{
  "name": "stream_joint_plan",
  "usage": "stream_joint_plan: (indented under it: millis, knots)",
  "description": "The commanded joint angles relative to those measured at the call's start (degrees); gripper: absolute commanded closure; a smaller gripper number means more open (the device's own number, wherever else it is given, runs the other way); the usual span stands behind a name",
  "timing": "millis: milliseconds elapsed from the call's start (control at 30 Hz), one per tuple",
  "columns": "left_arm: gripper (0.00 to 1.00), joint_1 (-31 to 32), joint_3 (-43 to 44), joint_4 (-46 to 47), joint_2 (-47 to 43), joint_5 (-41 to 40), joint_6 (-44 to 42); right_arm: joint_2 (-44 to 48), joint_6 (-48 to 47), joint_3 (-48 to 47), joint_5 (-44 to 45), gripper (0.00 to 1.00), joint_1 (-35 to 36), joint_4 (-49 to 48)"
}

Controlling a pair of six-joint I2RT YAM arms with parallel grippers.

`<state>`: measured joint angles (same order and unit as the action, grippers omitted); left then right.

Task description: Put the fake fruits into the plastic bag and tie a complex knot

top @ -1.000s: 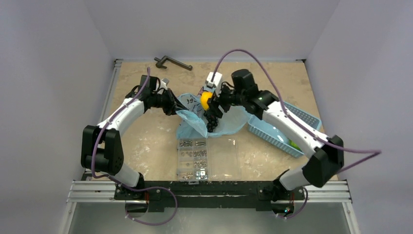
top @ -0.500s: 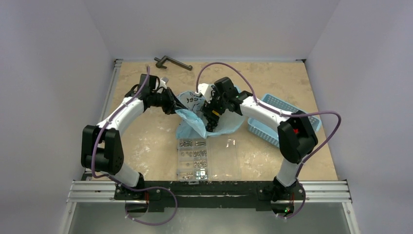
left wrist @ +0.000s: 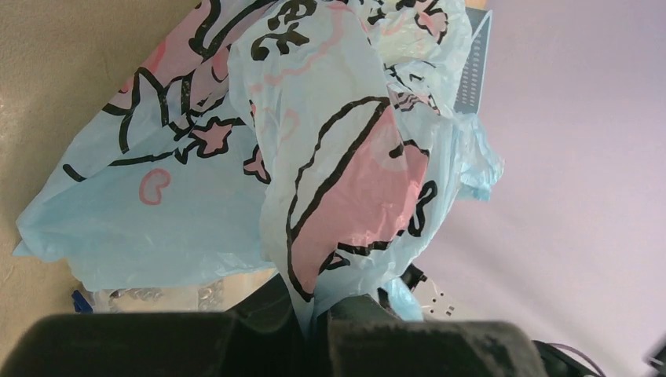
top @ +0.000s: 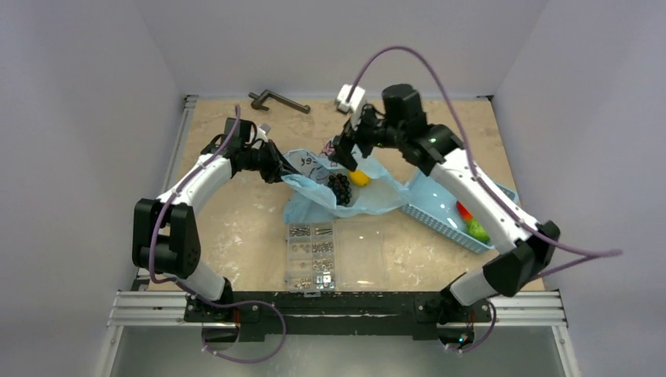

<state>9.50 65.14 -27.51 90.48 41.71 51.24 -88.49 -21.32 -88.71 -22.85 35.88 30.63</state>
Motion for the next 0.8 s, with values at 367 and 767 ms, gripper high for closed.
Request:
stream_joint_plan:
  millis: [367,767]
  knots:
    - [1.0,-0.44,0.81,0.35,-1.67,-0.48,-1.99,7.31,3.61,4.58,3.22,0.29,-47.09,14.08]
    - [1.0,-0.36,-0.36,0.32,-1.78,-1.02,-2.68,7.13,-11.31,27.1,15.07,0.27,-55.53,10.65]
